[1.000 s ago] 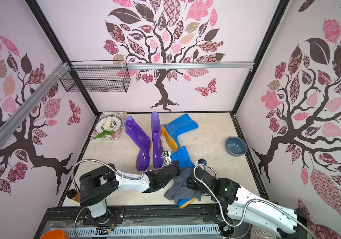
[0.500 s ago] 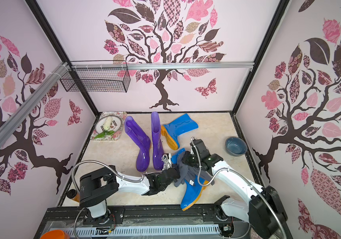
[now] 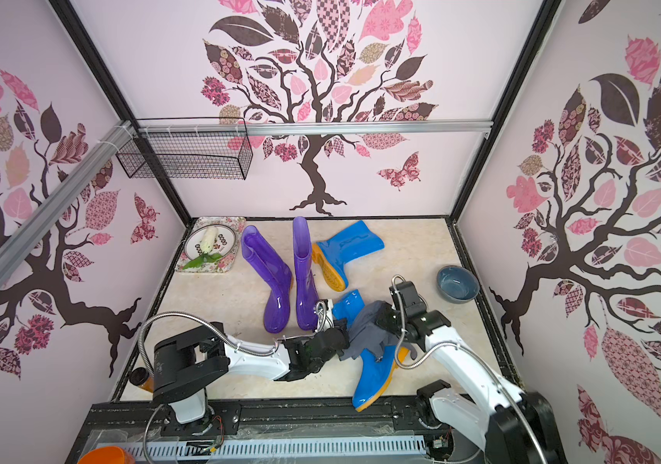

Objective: Wipe the rubber boots with a cloth
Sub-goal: Wipe the dirt off the rubber boot.

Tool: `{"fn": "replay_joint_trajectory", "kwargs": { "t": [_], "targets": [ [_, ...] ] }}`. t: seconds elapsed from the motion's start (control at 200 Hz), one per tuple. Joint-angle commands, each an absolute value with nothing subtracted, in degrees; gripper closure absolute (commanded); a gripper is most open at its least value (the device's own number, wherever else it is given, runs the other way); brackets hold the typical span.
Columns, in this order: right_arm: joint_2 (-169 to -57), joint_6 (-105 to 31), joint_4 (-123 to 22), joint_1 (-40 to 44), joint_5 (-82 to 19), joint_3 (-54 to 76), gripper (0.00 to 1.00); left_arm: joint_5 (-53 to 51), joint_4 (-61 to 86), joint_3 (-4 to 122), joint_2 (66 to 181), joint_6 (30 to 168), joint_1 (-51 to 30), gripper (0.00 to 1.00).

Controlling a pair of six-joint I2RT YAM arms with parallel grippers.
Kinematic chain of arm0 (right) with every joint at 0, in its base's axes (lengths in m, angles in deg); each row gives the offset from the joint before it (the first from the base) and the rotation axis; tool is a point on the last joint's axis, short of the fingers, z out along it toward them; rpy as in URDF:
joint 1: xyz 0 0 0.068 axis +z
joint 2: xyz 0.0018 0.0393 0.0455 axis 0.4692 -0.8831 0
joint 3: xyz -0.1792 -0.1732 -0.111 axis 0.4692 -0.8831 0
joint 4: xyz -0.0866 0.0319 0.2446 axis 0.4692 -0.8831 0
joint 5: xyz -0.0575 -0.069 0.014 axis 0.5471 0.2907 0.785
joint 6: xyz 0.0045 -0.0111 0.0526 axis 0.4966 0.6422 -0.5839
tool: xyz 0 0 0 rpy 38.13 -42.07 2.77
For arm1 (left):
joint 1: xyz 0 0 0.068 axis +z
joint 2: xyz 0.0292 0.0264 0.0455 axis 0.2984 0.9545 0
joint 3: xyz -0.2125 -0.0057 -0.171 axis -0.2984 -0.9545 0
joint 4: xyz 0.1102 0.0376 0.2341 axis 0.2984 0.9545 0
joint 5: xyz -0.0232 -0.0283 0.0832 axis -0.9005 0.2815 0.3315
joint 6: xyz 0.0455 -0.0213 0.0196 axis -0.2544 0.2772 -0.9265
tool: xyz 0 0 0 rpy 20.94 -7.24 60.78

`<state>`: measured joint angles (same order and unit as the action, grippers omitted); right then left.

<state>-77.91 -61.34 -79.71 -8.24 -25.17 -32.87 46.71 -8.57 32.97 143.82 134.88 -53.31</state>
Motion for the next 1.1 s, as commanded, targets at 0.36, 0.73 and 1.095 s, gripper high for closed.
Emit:
{"fn": "replay_joint_trajectory", "kwargs": {
  "t": [0.36,0.73,1.095],
  "targets": [
    [-72.1,-66.9,-76.0,-8.4,-37.6,-41.5,1.0,46.7,-11.8,32.4,142.3,133.6,-53.6,1.0],
    [-100.7,-57.8,-56.6,-8.3,-55.0,-24.1,1.0,46.7,-12.3,32.3,144.1,134.2,-55.1,1.0],
    [-91.6,-62.7,-71.8,-8.4,-30.7,-32.0,1.0,47.7,-12.9,31.1,143.3,133.3,-55.2,1.0]
  ]
}}
